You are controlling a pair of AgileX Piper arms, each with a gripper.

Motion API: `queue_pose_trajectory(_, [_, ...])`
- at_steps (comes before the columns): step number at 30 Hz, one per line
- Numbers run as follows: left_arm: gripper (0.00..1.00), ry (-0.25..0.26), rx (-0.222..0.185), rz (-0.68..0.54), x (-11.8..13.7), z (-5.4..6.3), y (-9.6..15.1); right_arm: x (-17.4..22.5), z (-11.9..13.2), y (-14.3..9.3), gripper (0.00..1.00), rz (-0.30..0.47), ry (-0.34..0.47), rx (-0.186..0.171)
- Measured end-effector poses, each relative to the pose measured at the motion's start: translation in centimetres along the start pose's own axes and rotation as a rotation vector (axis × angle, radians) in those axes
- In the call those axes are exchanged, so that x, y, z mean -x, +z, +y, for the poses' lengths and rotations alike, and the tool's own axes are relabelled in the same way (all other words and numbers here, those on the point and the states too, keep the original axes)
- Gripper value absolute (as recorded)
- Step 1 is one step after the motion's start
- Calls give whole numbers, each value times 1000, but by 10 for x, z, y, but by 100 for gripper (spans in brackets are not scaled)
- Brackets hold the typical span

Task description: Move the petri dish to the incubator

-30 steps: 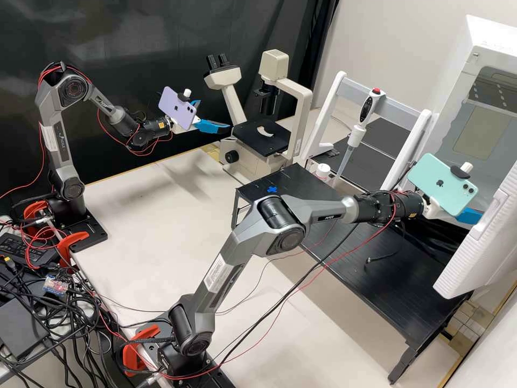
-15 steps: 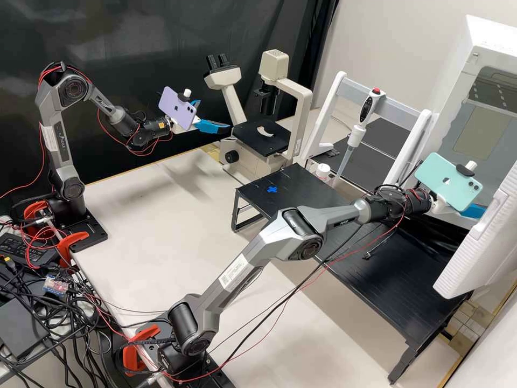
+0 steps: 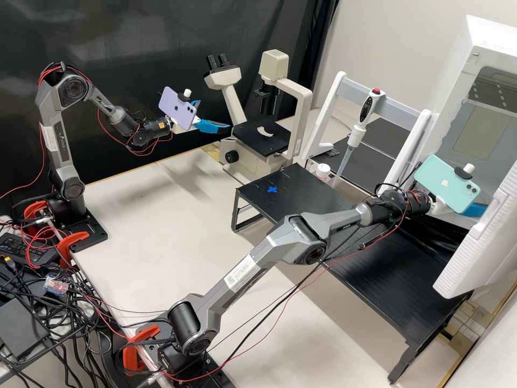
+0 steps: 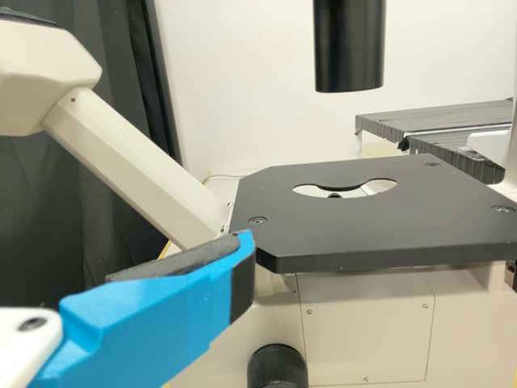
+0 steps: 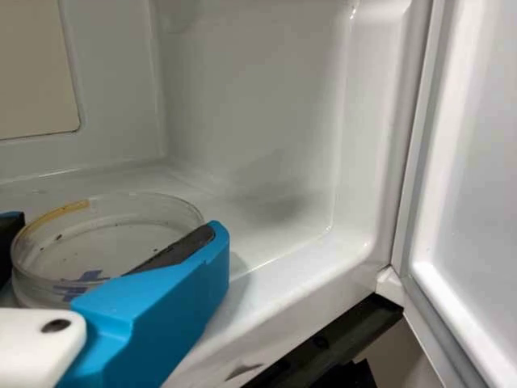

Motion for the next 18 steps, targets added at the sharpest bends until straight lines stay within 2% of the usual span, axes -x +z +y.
queue_pose_trajectory(2, [100,0,0,0,0,0,0,0,-1,1,0,-2,-2,5])
queue_pose_trajectory(3, [100,0,0,0,0,0,0,0,-1,1,100,-2,-2,5])
queue_pose_trajectory(15, [100,0,0,0,0,0,0,0,1,4,100,-33,18,51])
queue_pose_trajectory(18, [100,0,0,0,0,0,0,0,0,5,100,-37,18,53])
